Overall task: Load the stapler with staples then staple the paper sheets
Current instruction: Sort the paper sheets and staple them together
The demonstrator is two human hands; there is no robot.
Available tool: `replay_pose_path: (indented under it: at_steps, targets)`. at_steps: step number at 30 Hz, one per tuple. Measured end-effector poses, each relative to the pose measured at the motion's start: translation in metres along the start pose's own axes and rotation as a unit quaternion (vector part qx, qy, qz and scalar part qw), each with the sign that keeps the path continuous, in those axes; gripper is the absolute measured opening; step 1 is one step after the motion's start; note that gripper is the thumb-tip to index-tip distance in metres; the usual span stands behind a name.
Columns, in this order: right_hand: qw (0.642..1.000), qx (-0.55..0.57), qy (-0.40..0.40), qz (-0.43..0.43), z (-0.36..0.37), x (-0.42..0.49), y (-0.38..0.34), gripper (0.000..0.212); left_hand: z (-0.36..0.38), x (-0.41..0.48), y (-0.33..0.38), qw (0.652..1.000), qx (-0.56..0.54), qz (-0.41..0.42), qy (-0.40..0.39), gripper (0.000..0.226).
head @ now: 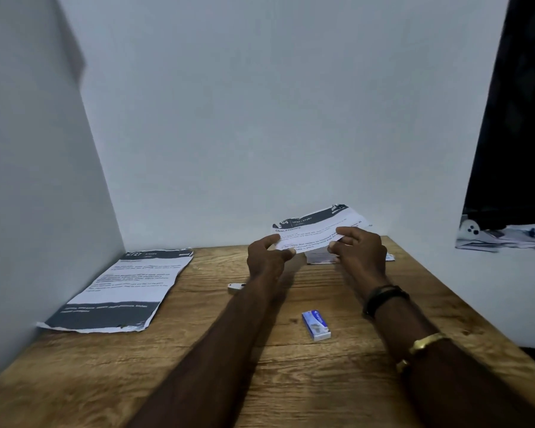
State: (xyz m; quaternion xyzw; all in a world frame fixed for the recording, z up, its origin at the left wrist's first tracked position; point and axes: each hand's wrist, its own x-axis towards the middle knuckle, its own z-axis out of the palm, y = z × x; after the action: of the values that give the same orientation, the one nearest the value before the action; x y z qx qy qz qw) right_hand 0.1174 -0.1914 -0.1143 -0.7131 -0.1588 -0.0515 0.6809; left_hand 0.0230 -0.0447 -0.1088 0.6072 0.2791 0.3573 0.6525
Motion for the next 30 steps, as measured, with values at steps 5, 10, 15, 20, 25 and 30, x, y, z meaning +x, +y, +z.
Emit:
replay_pose_path:
  at_steps: [5, 10, 15, 20, 25, 30]
  targets:
    - [0.998, -0.042, 0.030, 0.047, -0.020, 0.007, 0.006, 0.039, 0.028, 0.003, -0.008, 0.992, 0.112, 0.060, -0.014, 0.050]
    - [0.992, -0.077, 0.044, 0.090, -0.029, 0.016, 0.013, 0.031, 0.045, 0.012, -0.011, 0.969, 0.224, 0.091, -0.054, 0.044]
    - [0.986, -0.113, 0.037, 0.113, -0.032, 0.024, 0.021, 0.023, 0.051, 0.013, -0.014, 0.928, 0.343, 0.115, -0.092, 0.043]
    - [0.973, -0.195, 0.018, 0.125, -0.034, 0.033, 0.023, 0.015, 0.057, 0.014, -0.021, 0.896, 0.418, 0.112, -0.098, 0.044]
    - [0.957, -0.259, 0.009, 0.129, -0.030, 0.032, 0.019, 0.006, 0.061, 0.015, -0.024, 0.871, 0.471, 0.089, -0.108, 0.030]
    - [0.953, -0.278, 0.006, 0.119, -0.029, 0.034, 0.021, 0.008, 0.061, 0.016, -0.029, 0.875, 0.466, 0.089, -0.100, 0.027]
